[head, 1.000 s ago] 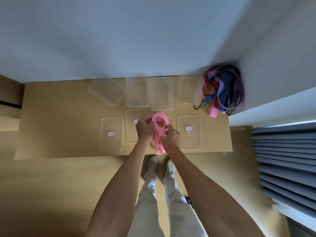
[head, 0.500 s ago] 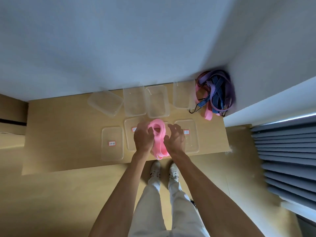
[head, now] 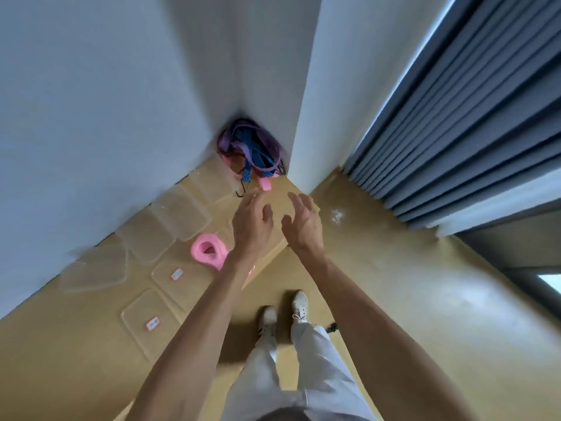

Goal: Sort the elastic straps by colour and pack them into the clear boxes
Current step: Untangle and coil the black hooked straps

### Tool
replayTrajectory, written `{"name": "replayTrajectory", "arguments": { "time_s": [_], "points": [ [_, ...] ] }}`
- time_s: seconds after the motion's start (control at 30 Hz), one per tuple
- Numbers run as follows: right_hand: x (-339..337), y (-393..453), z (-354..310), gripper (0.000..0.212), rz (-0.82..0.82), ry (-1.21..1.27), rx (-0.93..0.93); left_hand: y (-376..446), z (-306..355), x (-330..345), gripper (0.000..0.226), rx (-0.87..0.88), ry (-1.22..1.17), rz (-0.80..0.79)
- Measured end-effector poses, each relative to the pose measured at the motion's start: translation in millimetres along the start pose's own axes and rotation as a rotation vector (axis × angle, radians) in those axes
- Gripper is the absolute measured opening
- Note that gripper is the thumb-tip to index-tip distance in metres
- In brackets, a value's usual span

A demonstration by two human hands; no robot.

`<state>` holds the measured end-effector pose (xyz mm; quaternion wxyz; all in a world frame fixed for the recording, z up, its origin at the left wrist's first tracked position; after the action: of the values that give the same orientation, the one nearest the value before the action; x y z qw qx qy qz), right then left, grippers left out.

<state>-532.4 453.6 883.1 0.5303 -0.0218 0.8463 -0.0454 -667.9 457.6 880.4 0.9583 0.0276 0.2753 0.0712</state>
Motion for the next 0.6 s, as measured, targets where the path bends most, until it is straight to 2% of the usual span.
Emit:
{"name": "replayTrajectory", "arguments": {
  "time_s": [0.2,0.4,0.6],
  "points": [
    [-50.7,-66.4,112.0,0.062,0.130,0.021,0.270,-42.1,51.9,98.6,0.038,0.101,0.033,-0.291],
    [-66.6,-166.8,240.7,0.070,0.091,0.022,0.567,-120.8,98.8,208.4,0.042,0.178,0.082,-0.527],
    [-79.1,-262.0,337.5,0.068,0.055,0.074,0.738,-216.7,140.3,296.2,0.039,0.212,0.107,-0.666]
  ]
}}
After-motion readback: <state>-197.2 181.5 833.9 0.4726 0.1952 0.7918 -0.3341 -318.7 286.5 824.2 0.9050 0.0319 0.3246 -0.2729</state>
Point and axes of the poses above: each hand's wrist, its own y-axis towards the middle knuckle, its own x-axis out of the palm, z = x × y, the point moved 8 cm from there along y, towards the middle knuckle, and after that the axes turned 15 degrees about -y, right-handed, at the moved point
